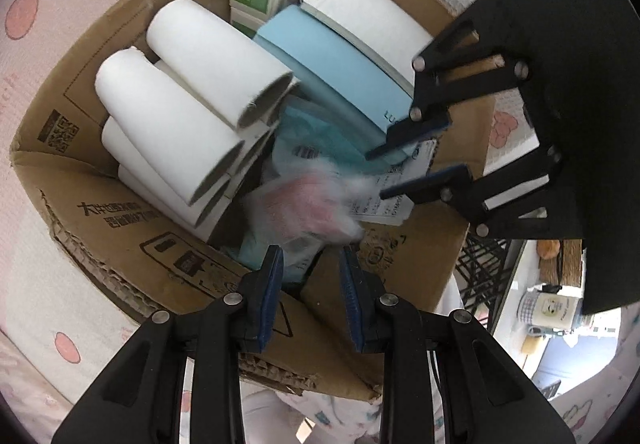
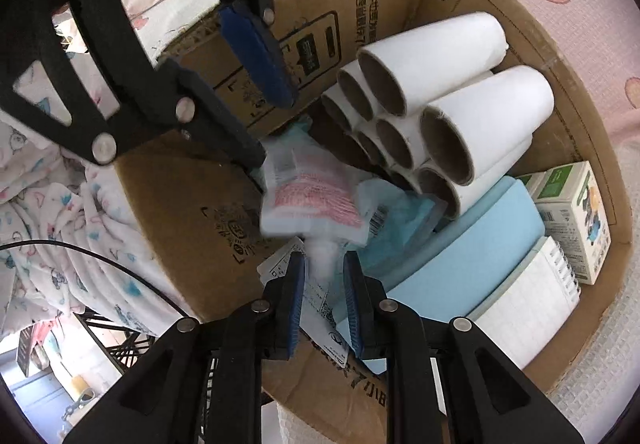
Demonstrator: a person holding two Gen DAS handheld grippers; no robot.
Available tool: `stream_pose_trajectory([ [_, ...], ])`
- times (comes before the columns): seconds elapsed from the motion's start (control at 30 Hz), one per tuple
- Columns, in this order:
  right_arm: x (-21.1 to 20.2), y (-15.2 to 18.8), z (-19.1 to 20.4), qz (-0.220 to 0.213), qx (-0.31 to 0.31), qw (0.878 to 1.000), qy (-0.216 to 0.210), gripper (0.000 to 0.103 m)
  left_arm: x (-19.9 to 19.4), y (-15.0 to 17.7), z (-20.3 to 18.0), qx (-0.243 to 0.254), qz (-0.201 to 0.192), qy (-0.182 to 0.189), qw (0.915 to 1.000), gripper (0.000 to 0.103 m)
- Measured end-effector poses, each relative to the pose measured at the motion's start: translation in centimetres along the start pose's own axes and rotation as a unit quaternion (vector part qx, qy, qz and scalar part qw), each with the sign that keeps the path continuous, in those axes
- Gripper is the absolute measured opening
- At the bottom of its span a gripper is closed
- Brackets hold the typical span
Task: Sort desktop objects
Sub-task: 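Lower the sachet into the box beside the paper tubes, open left gripper, then push the sachet down into the box with the left gripper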
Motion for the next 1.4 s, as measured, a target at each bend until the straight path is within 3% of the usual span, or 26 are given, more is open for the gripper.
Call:
stream_pose_trajectory([
  [0.2,-0.9,-0.7,-0.8,-0.007,0.021,1.0,0.016,0.016,-0.5,0.1,0.0,-0.008,0.0,0.018,0.9998,0.031],
  [0.37,-1.2,-0.9,-2.9,-0.011,0.094,0.995,0.01,0.016,-1.0,0.2,-0.2,-0.004,-0.013,0.024,0.9996,0.039],
  [0.57,-1.8,-0.6,-2.4,-0.028,0.185,0.982,-0.019,0.016,-2.1,-0.4,0.3,0.009,-0.064,-0.019,0.9977,0.045],
  [0.63,-1.5,-0.7,-2.3,-0.025,0.219,0.975,-0.04,0.016,-2.2,-0.5,0.5,0.001,-0.078,-0.016,0.9968,0.045],
  [0.73,-0.6,-0.3,-2.2,0.008,0.288,0.955,-0.072,0.016,-2.6,-0.5,0.3,0.004,-0.099,-0.003,0.9951,0.017],
  [0.77,-0.2,-0.1,-2.2,0.023,0.303,0.95,-0.069,0.016,-2.7,-0.5,0.3,0.002,-0.103,0.001,0.9946,0.012],
  [0.93,1.9,0.2,-1.6,0.076,0.371,0.919,-0.114,0.016,-4.0,-0.4,0.1,0.019,-0.133,-0.007,0.9909,0.011],
  [1.07,2.1,-0.6,-1.4,0.079,0.383,0.912,-0.123,0.016,-5.3,0.0,-0.8,0.033,-0.164,-0.011,0.9859,0.011],
  [1.2,3.1,-1.1,-1.5,0.097,0.416,0.892,-0.145,0.016,-6.4,-0.5,-0.1,0.022,-0.195,0.001,0.9806,0.011],
  [1.33,4.4,-1.2,-1.8,0.113,0.438,0.882,-0.136,0.016,-6.4,-0.5,-0.1,0.023,-0.208,0.01,0.9779,0.011],
  [1.4,4.6,-1.3,-2.2,0.114,0.443,0.882,-0.112,0.016,-6.0,-0.8,-0.1,0.032,-0.21,0.003,0.9771,0.011],
])
Point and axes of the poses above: each gripper's, at about its wrist camera, not at the fingertips, and x roughly the way its jaws point, z to its left, y to its underside, the point moved 5 cm from there along x, roughly the way its jaws point, and after that the axes turned 13 degrees about y, right-handed, at the moved point
